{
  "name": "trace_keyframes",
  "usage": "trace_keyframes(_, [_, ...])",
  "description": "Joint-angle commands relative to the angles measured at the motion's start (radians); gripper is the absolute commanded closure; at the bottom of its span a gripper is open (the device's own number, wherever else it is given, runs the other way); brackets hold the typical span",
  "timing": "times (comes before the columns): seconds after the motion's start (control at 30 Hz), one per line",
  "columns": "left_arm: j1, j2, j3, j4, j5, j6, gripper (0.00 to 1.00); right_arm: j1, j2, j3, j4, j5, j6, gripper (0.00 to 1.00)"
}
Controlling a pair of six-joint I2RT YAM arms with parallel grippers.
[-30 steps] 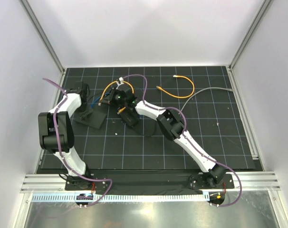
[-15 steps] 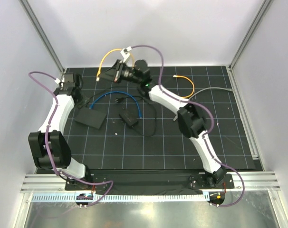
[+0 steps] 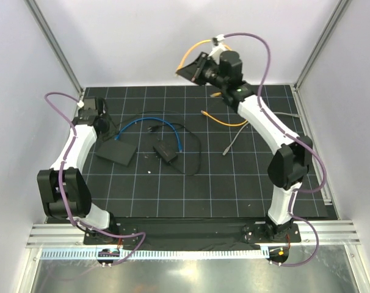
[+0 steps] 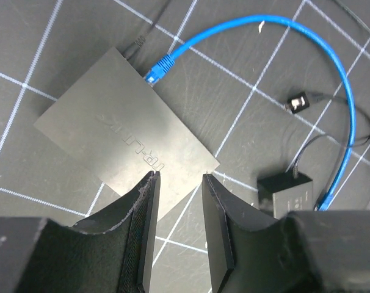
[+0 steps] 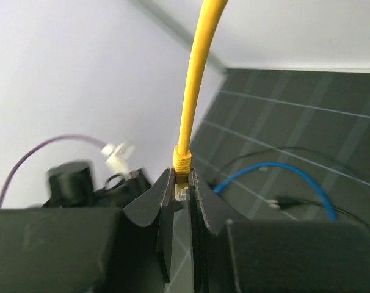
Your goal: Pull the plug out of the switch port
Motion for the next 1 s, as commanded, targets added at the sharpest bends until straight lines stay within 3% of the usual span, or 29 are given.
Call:
trace_keyframes(0.0, [-0.001,-0.054,-0.006,0.068,0.058,0.057,0.62,-0.089,-0.035,-0.019,-0.260,0.151,-0.033,0.99])
trace_keyframes(0.3, [-0.001,-0.060,-0.018,0.090,0.133,0.076,0.60,-0.334,-0.046,-0.247,-0.171,0.124,0.138,0.99])
trace_keyframes(0.67, [0.000,-0.042,-0.019,0.093,0.136,0.074,0.60,-0.462,0.132,-0.321,-0.042,0.020,0.212,0.98])
trace_keyframes(0.97, [-0.001,-0.033,-0.016,0.093,0.124,0.077,0.60,-0.493,0.247,-0.238,-0.169,0.069,0.099,0.70])
